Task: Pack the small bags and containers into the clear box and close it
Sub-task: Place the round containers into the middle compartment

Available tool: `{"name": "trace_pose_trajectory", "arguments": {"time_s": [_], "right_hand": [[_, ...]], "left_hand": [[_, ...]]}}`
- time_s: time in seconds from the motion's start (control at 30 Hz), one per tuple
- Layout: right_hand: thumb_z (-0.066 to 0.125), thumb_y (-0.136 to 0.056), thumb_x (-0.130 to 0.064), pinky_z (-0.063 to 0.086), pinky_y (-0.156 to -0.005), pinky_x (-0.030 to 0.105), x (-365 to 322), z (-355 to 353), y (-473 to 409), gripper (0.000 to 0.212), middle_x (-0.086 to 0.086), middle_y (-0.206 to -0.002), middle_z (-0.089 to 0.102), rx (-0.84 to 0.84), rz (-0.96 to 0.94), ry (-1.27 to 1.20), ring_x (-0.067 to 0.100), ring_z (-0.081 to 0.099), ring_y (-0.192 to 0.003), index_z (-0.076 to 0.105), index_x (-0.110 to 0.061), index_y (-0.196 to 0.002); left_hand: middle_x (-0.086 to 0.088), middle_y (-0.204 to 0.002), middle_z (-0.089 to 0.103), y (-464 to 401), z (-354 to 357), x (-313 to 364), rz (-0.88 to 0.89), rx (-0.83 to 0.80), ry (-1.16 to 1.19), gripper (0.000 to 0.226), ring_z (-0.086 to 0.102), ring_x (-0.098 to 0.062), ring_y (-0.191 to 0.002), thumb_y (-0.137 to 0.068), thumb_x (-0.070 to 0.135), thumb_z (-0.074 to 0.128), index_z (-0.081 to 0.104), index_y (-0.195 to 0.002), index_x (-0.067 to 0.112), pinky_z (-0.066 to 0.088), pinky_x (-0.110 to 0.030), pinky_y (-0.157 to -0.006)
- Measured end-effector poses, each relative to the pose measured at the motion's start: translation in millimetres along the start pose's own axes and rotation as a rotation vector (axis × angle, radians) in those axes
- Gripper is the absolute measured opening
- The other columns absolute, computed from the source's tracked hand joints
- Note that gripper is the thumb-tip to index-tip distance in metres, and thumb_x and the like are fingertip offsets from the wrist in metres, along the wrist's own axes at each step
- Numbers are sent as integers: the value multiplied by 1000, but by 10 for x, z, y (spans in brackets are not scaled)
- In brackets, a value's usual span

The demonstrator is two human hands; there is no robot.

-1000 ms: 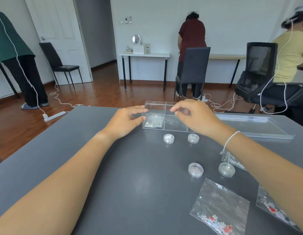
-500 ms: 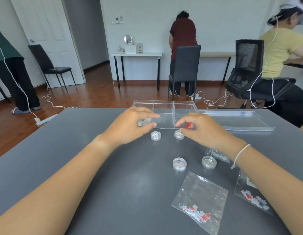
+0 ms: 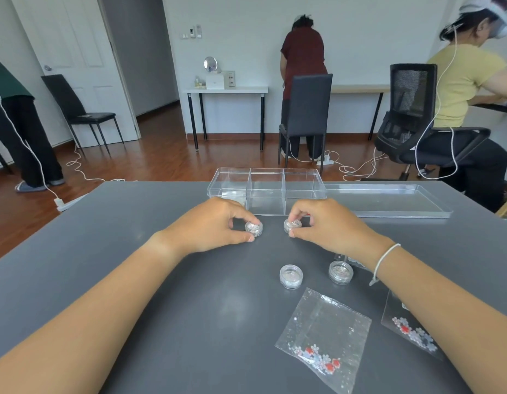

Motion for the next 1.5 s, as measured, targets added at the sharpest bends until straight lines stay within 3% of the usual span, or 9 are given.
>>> {"name": "trace_pose_trajectory", "arguments": {"time_s": [0.13,0.33,0.5,0.67,0.8,0.97,1.07,1.2,1.5], "right_hand": [[67,-73,-31,31,-52,19,-7,3,1,24,-13,-90,67,-4,3,-20,-21,44,-53,48,-42,-64],[67,-73,-31,31,-52,19,-27,8,11,21,-16,-85,64,-3,2,-62,-18,47,-53,51,-42,-65],[68,-73,-33,34,-55,22,-29,-52,10,13,-25,-79,61,45,4,-129,-15,48,-57,56,-38,-70],[69,-74,-33,36,-58,19,-17,-110,21,13,-25,-74,56,86,1,-167,-15,47,-57,57,-38,-72],[69,-74,-32,41,-59,19,-8,-131,10,11,-26,-74,58,100,-1,-197,-8,48,-55,58,-35,-73],[70,-72,-32,44,-61,22,-32,-137,-3,15,-33,-71,59,121,-21,-242,6,44,-51,56,-36,-69],[71,-71,-31,42,-62,16,-42,-183,-24,14,-35,-69,59,141,-26,-287,5,44,-49,57,-34,-70],[71,-72,-29,41,-61,20,-94,-298,-50,11,-24,-79,62,182,-56,-313,9,42,-50,60,-29,-75],[69,-72,-31,39,-58,16,-173,-350,-54,10,-30,-77,61,224,-94,-294,19,46,-56,60,-32,-73]], "left_hand": [[16,-91,65,-11,9,-4,0,31,17,17,51,-4,-65,-76,35,68,67,-91,43,49,-31,-72],[22,-92,66,-9,26,11,13,58,25,10,49,1,-62,-77,40,63,66,-86,42,42,-19,-62],[21,-92,66,-1,4,41,28,86,59,9,48,-1,-58,-76,40,64,66,-85,41,41,-18,-61],[17,-91,68,-40,-172,101,53,205,175,12,46,-10,-52,-75,32,67,66,-83,41,48,-30,-65],[19,-90,70,-240,-414,131,81,308,213,6,44,-3,-46,-76,29,70,69,-80,33,44,-16,-58],[6,-90,71,-638,-555,84,40,259,143,9,49,15,-48,-77,21,69,72,-86,22,33,2,-55],[9,-88,71,-856,-550,-4,-36,179,84,8,51,15,-51,-75,26,70,71,-83,27,36,-3,-58],[9,-87,71,-1045,-487,-66,-67,80,2,8,63,-3,-86,-73,25,71,71,-81,27,47,-23,-82],[20,-79,58,-1227,-302,-138,-139,-63,-240,9,59,-14,-93,-71,32,72,69,-80,31,47,-32,-83]]}}
Point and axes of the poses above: each hand's wrist, its own y-axis away from the middle knuckle, its own z-axis out of the palm, x = y × z, the point moved 6 cm from there along -y, towards the middle knuckle
